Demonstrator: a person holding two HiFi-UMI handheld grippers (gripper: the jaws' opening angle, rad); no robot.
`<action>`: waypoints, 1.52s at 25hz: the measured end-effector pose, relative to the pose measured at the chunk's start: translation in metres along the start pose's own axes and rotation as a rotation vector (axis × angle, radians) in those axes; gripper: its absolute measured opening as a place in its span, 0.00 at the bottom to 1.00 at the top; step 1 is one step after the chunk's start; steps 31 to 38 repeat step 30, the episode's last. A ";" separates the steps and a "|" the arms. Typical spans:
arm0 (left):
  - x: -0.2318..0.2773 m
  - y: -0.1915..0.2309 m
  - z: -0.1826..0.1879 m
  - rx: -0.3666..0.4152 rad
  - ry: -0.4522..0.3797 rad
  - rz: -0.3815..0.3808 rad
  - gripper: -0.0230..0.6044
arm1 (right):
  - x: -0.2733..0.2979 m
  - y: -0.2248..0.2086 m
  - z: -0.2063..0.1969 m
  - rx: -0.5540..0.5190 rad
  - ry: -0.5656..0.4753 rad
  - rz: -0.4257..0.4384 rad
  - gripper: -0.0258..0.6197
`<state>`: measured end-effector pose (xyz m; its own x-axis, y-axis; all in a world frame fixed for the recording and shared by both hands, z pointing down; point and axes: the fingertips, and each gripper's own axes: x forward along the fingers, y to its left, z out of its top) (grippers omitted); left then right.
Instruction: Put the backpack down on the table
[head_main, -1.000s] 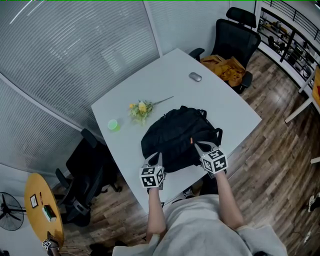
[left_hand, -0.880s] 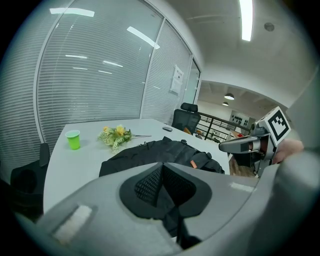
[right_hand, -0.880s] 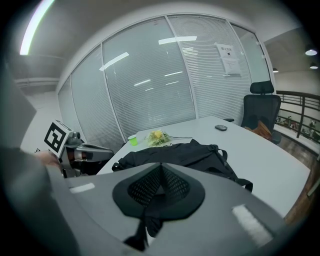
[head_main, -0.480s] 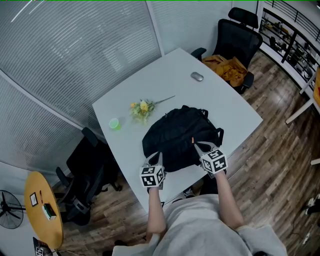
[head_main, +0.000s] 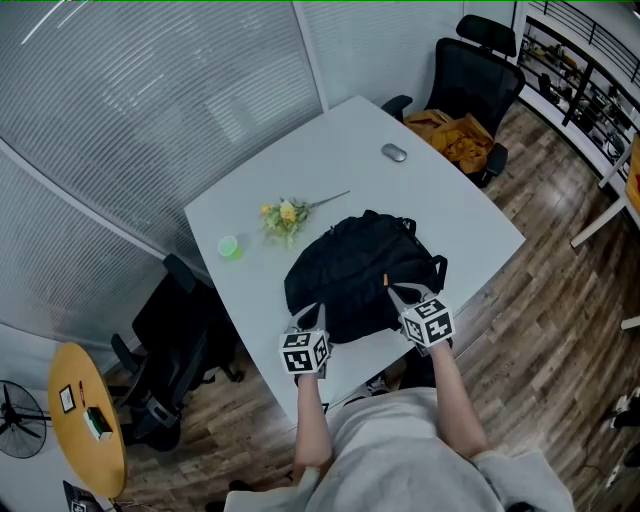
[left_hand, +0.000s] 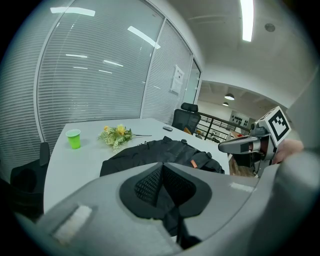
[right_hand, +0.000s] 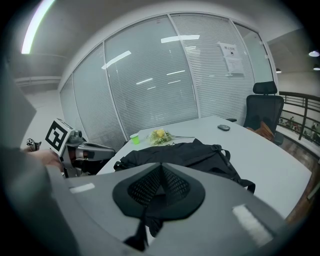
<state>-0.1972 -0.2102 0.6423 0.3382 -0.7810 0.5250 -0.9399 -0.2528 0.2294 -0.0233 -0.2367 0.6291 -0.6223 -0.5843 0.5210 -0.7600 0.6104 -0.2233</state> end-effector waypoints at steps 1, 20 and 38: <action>0.000 0.000 0.000 0.000 0.001 0.000 0.04 | 0.001 0.001 0.000 -0.001 0.002 0.001 0.04; -0.001 0.001 -0.004 0.000 0.006 -0.006 0.04 | 0.000 0.003 0.000 -0.018 0.010 0.008 0.04; 0.002 0.002 -0.006 0.000 0.013 -0.009 0.04 | 0.002 0.003 -0.002 -0.008 0.012 0.009 0.04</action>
